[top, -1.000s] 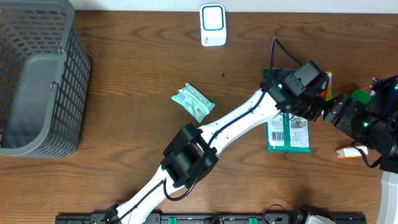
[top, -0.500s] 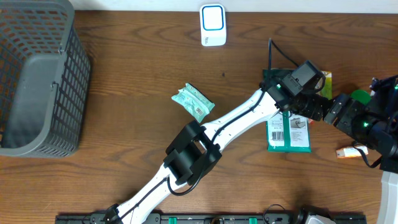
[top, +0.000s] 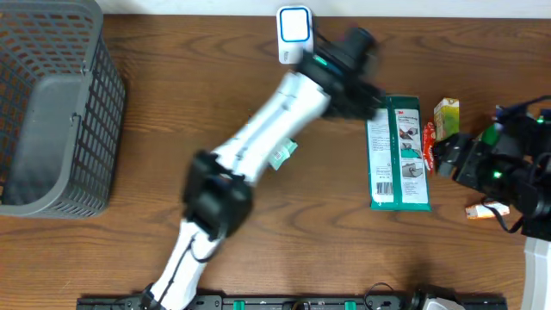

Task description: Scan the item barcode

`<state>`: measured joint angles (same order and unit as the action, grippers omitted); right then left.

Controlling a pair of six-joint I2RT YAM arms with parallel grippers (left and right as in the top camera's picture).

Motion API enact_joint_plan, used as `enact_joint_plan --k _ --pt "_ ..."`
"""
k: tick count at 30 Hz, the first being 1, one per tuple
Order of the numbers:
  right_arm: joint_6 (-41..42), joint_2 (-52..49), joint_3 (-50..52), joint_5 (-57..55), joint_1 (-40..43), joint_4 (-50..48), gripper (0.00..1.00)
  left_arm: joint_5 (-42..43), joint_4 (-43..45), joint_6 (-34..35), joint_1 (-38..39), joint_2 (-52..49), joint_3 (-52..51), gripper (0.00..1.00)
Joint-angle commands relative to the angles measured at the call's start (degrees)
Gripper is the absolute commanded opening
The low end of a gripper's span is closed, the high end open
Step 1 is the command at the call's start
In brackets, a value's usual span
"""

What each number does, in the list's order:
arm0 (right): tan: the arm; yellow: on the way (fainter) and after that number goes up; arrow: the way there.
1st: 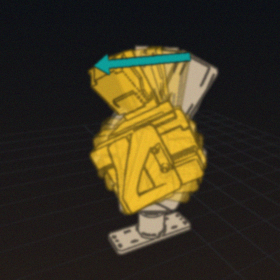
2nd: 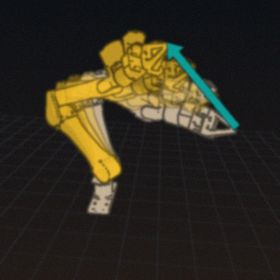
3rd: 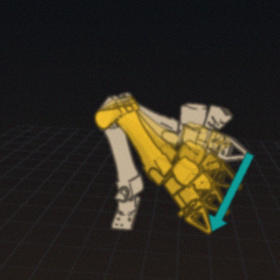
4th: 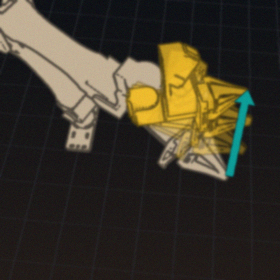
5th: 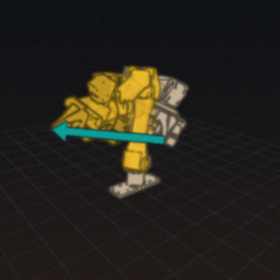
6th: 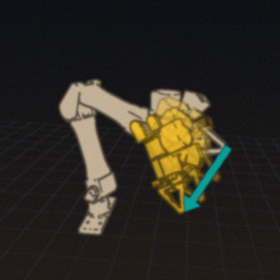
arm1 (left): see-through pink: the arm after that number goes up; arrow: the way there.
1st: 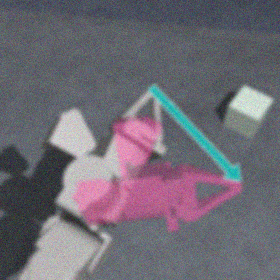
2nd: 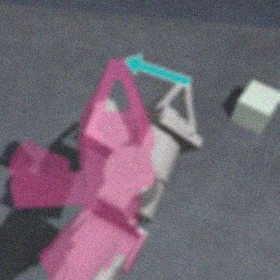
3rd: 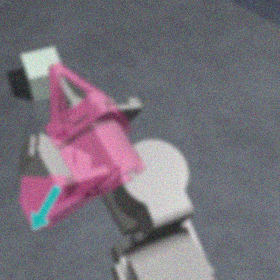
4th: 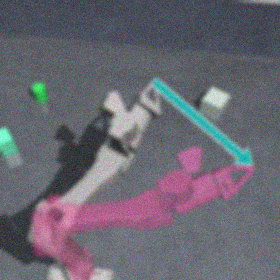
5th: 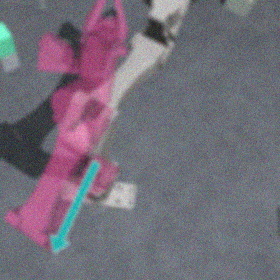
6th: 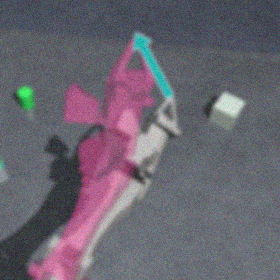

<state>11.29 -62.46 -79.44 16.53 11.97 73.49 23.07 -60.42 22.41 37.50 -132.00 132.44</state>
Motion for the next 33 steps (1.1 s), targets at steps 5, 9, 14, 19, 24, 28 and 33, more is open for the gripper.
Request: enact_joint_plan --k 5,9,14,19,24,28,33 --pt "-4.7 -4.3 0.1 3.5 -11.6 -3.0 0.83 -1.9 -13.5 -9.5 -14.8 7.3 0.3 0.23" --pt "-4.7 -9.3 0.7 3.5 -20.6 -7.7 0.83 -2.0 -18.6 -13.7 -20.3 7.3 -0.2 0.08" --pt "-4.4 -17.4 0.8 3.1 -28.7 -13.8 0.99 -2.4 -18.8 -15.1 -23.5 7.3 -5.2 0.07" --pt "-1.2 -24.1 0.8 3.0 -31.6 -18.6 0.99 -4.5 -12.2 -15.1 -23.7 7.3 -16.7 0.08" --pt "-5.2 -29.6 0.8 3.2 -32.7 -22.9 0.91 -5.8 -1.3 -13.5 -23.8 7.3 -29.7 0.08" --pt "-6.3 -33.2 0.8 3.5 -32.7 -25.6 0.87 -8.6 7.1 -11.6 -23.8 7.3 -36.3 0.08" --pt "-6.8 -36.4 0.8 3.5 -32.6 -29.6 0.89 -8.6 16.5 -11.2 -23.3 7.3 -41.3 0.08"
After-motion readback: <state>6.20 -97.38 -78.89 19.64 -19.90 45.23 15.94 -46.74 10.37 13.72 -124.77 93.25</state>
